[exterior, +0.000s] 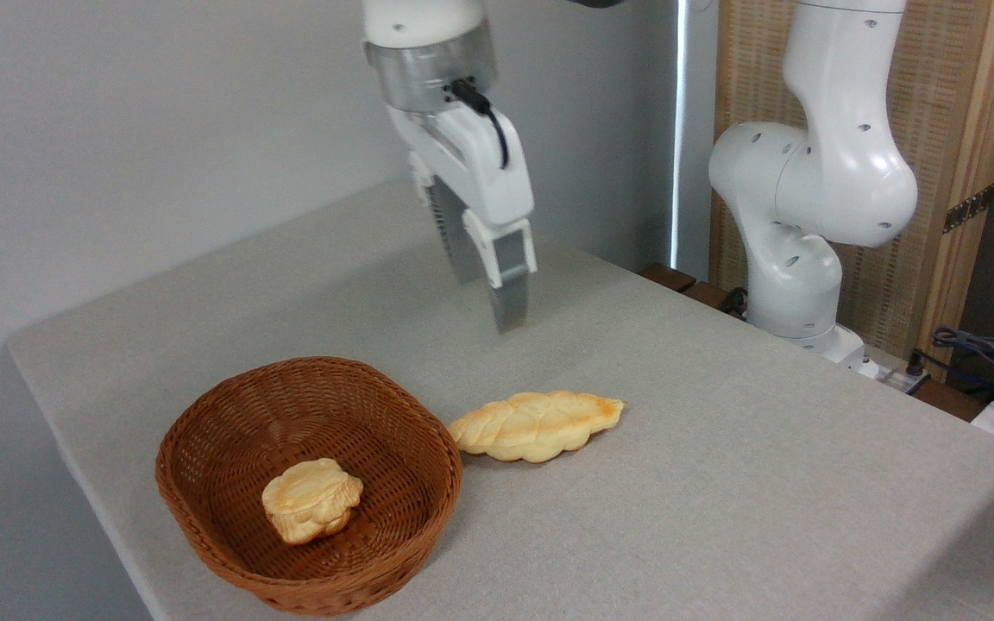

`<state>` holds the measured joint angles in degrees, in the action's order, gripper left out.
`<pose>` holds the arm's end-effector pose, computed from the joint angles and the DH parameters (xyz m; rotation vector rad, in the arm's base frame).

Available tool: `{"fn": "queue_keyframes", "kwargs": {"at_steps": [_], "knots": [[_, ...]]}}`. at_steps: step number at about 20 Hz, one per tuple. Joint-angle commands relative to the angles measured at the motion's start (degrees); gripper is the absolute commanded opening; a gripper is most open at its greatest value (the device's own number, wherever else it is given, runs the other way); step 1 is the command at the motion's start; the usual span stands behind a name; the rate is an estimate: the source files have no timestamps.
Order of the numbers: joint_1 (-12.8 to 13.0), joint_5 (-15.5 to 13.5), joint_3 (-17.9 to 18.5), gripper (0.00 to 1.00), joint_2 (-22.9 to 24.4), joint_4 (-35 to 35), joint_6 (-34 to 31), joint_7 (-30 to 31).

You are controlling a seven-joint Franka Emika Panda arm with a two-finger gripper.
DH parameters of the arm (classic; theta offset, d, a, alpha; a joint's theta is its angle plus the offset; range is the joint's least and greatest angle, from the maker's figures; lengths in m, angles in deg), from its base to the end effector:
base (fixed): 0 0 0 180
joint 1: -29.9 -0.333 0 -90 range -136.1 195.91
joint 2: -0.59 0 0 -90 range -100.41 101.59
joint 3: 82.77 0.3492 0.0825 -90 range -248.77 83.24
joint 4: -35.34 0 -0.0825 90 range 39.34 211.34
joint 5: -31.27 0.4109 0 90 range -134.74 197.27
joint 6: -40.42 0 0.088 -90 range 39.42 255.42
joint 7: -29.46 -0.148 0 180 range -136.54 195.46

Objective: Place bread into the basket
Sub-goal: 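Move the gripper over the elongated golden bread roll beside the basket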

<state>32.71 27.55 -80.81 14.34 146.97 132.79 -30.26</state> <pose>0.4887 -0.0152 0.5617 2.6199 -1.5222 -0.0730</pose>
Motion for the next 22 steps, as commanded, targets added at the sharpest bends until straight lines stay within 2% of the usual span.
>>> {"fn": "queue_keyframes", "kwargs": {"at_steps": [1,2,3,4,6,18,21,22], "knots": [[0.4,0.6,2.2,1.0,6.5,8.6,-0.5,-11.0],[0.4,1.2,2.2,1.0,7.4,10.3,-0.5,-13.1],[0.6,4.0,2.2,1.0,8.1,12.1,-0.5,-14.4],[0.7,5.6,2.2,1.0,8.6,13.0,-0.5,-14.5],[0.7,7.3,2.2,1.0,9.1,14.0,-0.4,-14.5],[0.5,7.8,3.1,1.0,9.7,21.2,-0.4,-14.4],[0.5,11.6,3.1,1.0,9.5,22.1,-0.2,-14.4],[0.5,11.6,3.1,1.0,9.5,22.3,0.2,-14.3]]}}
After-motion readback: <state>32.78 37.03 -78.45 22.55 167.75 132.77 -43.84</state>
